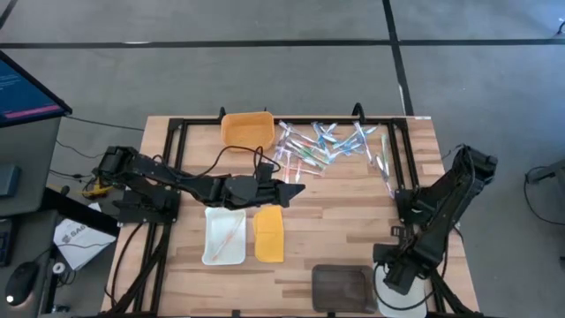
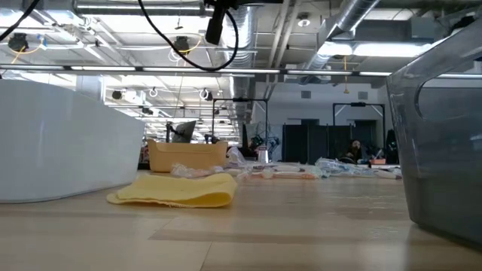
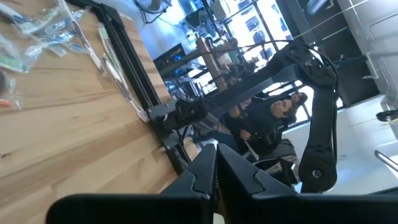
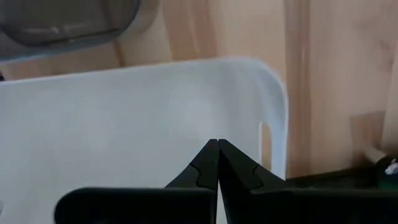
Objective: Pick & Place Toothbrushes
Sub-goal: Move the bottom white bin to the middle left of the table
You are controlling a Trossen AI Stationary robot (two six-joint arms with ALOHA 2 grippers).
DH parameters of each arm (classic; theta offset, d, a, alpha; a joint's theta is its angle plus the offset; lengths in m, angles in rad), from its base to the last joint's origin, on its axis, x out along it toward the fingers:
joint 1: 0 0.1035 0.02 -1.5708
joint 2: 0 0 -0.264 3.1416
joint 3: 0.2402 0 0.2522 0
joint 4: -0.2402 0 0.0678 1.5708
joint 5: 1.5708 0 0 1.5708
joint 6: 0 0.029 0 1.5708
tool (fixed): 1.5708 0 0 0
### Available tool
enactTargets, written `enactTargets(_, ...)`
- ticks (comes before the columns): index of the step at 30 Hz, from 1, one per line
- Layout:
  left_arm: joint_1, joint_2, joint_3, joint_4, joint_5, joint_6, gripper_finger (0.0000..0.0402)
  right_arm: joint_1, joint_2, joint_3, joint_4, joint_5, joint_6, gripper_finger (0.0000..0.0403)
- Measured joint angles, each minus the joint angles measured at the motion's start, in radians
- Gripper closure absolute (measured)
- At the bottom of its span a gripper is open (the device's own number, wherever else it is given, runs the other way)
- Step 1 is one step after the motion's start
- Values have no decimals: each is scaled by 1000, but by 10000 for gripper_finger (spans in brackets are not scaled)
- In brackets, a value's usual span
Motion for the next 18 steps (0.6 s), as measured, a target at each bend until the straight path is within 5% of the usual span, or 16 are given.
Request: enactTargets(18,-13,0,0,9,-15,1,394,-188,8,0,30,4,-238,403)
